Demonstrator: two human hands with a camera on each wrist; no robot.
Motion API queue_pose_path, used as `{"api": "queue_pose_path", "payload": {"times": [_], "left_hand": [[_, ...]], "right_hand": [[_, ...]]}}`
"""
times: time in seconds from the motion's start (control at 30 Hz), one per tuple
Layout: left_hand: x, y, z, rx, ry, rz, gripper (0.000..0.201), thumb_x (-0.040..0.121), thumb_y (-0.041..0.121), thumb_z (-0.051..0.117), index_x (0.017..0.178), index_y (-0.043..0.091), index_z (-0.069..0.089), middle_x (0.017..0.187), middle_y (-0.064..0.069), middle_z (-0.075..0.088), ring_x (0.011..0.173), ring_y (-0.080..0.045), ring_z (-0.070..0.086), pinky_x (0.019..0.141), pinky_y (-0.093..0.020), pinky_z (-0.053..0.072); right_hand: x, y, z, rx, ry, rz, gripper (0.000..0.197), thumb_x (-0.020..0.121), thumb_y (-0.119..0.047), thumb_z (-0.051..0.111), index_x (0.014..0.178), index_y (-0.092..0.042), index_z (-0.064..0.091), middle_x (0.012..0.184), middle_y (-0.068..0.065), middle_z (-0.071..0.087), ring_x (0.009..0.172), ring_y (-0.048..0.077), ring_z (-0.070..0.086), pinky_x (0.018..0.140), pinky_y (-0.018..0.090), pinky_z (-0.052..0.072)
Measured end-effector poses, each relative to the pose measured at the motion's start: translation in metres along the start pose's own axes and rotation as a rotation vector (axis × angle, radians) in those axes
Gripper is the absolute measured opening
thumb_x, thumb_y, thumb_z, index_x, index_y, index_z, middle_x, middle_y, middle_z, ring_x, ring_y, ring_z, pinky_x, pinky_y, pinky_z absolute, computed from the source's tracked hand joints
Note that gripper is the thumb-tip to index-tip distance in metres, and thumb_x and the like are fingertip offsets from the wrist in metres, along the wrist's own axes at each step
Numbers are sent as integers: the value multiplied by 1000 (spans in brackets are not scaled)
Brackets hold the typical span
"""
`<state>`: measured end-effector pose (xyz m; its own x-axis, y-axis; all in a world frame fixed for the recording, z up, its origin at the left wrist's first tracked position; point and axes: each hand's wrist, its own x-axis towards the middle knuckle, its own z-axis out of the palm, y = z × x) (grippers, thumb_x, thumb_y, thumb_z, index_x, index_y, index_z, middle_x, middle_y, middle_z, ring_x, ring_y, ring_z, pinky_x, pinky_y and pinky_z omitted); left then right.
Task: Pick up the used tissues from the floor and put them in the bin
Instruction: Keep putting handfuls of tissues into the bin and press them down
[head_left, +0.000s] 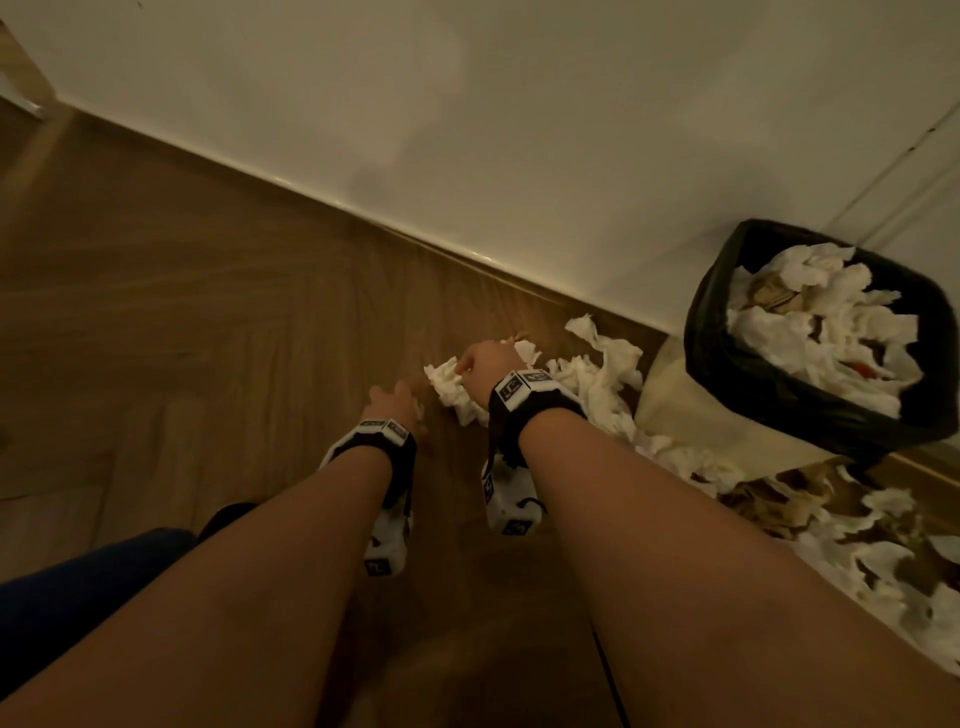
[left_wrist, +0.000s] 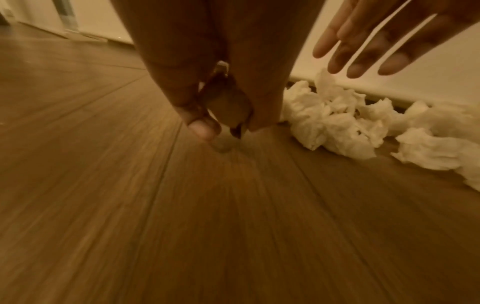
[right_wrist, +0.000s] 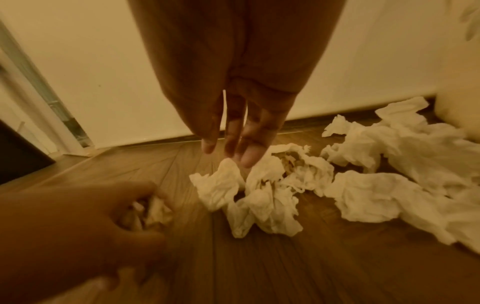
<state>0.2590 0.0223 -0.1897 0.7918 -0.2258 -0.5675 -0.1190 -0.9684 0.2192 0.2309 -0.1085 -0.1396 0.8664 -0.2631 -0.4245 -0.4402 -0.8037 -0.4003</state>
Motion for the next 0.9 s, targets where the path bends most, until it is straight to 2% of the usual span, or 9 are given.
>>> {"api": "queue_pose_path", "payload": {"times": [0.1,0.23,0.3,0.47,0.53,0.63,0.77,0.83,0.9], "left_hand": [[2,-12,-1,-56,93,-20,47,91,20,56,128,2,34,130,-18,37,112,-33,48,91,-37,43],[11,-23,-7,-164,124,-4,30,93,15,49,118,4,36,114,-21,54,96,-35,56,70,-36,40],[15,-24,-10,-182,132,5,25,94,18,48,113,5,39,109,-21,57,93,-35,57,67,-35,40],[20,-22,-11,-217,144,70,37,92,35,53,113,7,41,106,-17,60,97,-35,59,69,-33,41],[21,-23,-12,-186,158,58,37,93,38,50,113,8,41,106,-17,60,97,-35,59,67,-33,41],[22,-23,-13,-165,186,27,35,93,39,48,110,9,43,105,-16,60,95,-35,59,66,-33,40],[18,-17,-15,-237,219,-5,32,92,43,47,92,11,45,93,-12,58,90,-31,59,66,-32,43],[15,-12,-18,-343,249,-17,33,92,41,48,92,8,50,89,-10,55,91,-31,59,70,-33,47],[11,-6,-25,-439,261,-26,37,94,36,47,93,2,60,93,-14,58,99,-29,58,77,-32,48]], "right_hand": [[6,-4,9,-44,26,-74,31,91,-8,47,118,-13,62,128,10,52,117,29,51,97,36,45],[16,-11,24,-260,-68,-223,50,86,-4,53,134,-19,46,142,9,32,134,34,25,106,43,37],[21,-15,32,-367,-125,-267,56,87,-10,54,140,-19,38,147,9,26,136,35,20,109,44,33],[26,-21,50,-522,-229,-173,52,92,-23,53,140,-18,35,147,8,25,136,36,20,109,50,31],[25,-15,55,-422,-180,-139,45,94,-19,49,139,-15,39,147,11,27,136,36,23,108,49,31],[24,-7,56,-265,-69,-121,37,98,-11,39,134,-6,45,141,17,39,129,35,38,103,42,36],[26,-2,38,9,-99,0,34,98,-11,45,129,-2,53,138,16,48,125,30,48,102,31,38],[25,5,30,315,-27,55,26,91,-11,57,116,-8,66,128,12,59,112,26,57,94,26,44],[18,6,22,799,37,140,26,92,-5,53,115,-6,65,120,16,63,91,22,62,82,26,49]]}}
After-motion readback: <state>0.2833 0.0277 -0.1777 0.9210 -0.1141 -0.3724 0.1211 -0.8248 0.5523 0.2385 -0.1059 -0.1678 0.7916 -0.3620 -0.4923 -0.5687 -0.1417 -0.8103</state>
